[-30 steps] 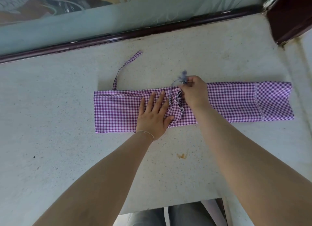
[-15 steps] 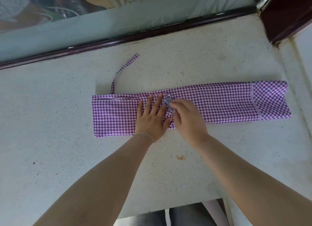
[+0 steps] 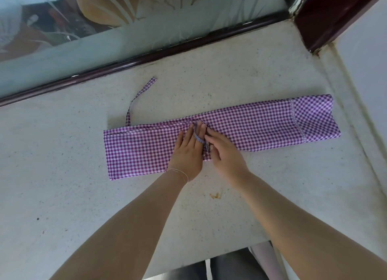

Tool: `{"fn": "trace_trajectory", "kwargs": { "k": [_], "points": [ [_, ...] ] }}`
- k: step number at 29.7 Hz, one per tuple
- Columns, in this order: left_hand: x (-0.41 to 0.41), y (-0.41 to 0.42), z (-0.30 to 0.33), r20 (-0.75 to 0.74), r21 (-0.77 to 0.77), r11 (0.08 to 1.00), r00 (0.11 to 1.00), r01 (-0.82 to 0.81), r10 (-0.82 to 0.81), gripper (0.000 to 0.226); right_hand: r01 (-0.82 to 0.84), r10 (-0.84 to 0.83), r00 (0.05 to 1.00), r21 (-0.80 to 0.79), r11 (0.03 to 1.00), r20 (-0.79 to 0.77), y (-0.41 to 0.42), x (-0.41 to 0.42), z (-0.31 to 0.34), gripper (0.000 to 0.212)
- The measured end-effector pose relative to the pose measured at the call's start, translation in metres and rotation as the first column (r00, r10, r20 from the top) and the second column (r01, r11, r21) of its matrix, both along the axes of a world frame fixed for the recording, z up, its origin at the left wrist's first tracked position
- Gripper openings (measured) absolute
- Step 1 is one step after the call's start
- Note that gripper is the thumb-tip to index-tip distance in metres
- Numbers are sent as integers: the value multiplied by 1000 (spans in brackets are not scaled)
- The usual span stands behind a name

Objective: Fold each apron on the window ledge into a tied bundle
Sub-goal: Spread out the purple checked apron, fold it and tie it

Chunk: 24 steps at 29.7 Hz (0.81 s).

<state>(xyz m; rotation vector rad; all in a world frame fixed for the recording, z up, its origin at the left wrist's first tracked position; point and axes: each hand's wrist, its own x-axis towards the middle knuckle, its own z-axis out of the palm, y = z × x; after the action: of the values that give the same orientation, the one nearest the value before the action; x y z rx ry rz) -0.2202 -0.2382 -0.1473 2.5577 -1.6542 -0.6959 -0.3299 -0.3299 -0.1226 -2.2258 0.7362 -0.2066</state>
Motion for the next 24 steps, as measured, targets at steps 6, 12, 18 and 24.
{"fn": "trace_trajectory", "kwargs": {
  "k": [6, 12, 18, 24],
  "points": [
    [-11, -10, 2, 36, 58, 998, 999, -40, 38, 68, 789, -839, 496, 520, 328, -223, -17, -41, 25, 9],
    [-23, -29, 7, -15, 4, 984, 984, -176, 176, 76, 392, -828, 389, 886, -248, -404, -31, -36, 31, 27],
    [-31, -43, 12, -2, -11, 970, 970, -244, 244, 75, 216, -820, 481, 949, -230, -309, -46, -17, 17, 56],
    [-35, -44, 8, 109, 104, 983, 984, -152, 141, 57, 132, -870, 367, 944, -302, -330, -84, -34, 10, 51]
  ]
}}
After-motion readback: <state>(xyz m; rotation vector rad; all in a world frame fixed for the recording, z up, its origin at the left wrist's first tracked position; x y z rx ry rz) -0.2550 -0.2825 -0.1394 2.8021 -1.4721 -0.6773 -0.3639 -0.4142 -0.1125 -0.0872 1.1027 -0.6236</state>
